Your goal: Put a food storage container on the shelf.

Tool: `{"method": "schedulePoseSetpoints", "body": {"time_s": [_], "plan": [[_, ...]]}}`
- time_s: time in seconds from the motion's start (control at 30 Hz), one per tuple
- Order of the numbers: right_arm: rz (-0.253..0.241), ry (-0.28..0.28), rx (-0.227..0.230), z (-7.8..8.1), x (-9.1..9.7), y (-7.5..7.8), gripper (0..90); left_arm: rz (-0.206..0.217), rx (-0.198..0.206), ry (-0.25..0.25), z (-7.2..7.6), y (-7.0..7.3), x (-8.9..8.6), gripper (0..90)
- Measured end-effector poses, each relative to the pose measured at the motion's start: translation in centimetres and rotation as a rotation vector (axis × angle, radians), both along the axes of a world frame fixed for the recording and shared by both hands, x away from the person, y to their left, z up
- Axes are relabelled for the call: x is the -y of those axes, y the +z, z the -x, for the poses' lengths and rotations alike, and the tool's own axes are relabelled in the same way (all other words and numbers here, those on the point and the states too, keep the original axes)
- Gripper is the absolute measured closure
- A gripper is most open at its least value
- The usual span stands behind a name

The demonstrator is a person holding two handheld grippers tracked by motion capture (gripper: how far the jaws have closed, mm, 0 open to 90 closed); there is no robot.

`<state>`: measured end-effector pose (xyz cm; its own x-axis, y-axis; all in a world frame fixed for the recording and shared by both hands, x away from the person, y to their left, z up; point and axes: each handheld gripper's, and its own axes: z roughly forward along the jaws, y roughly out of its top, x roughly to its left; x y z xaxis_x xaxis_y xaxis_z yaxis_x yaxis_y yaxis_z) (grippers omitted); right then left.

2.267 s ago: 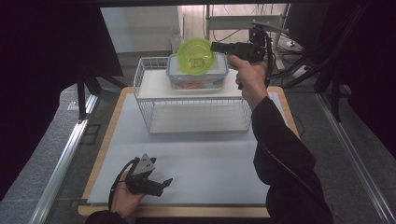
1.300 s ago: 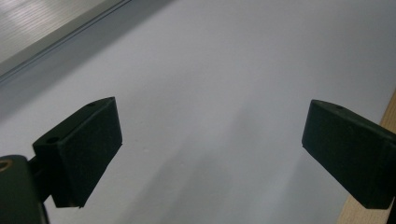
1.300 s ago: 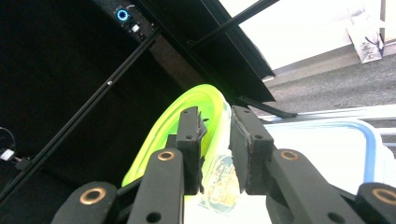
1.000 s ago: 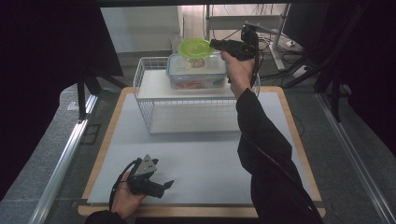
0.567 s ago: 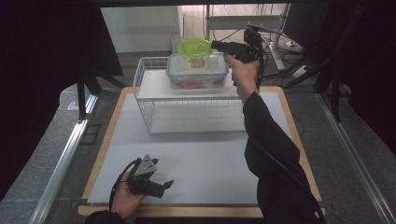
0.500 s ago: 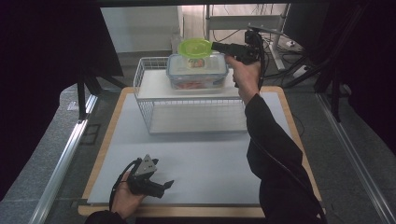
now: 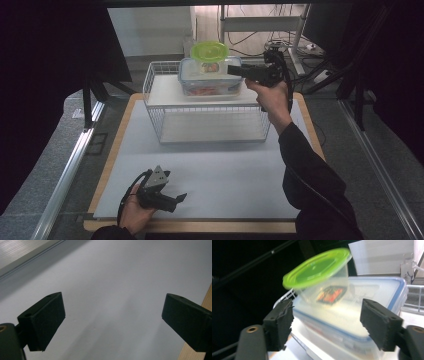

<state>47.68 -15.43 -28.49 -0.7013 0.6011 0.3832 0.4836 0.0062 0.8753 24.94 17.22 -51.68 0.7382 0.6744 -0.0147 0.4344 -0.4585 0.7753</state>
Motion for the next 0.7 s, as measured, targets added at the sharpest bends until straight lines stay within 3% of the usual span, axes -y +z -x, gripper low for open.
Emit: {"method": "schedulePoseSetpoints", "body": {"time_s": [0.23, 0.7], "plan": [[0.082, 0.04, 0.061, 2.3, 0.0, -1.1, 16.9, -0.011, 0.001, -0.008, 0.0, -0.1, 0.1, 5.0], [0.161, 0.079, 0.153, 5.6, -0.5, -4.1, 11.2, -0.023, 0.009, -0.01, 0.0, -0.2, 0.2, 4.9]]}}
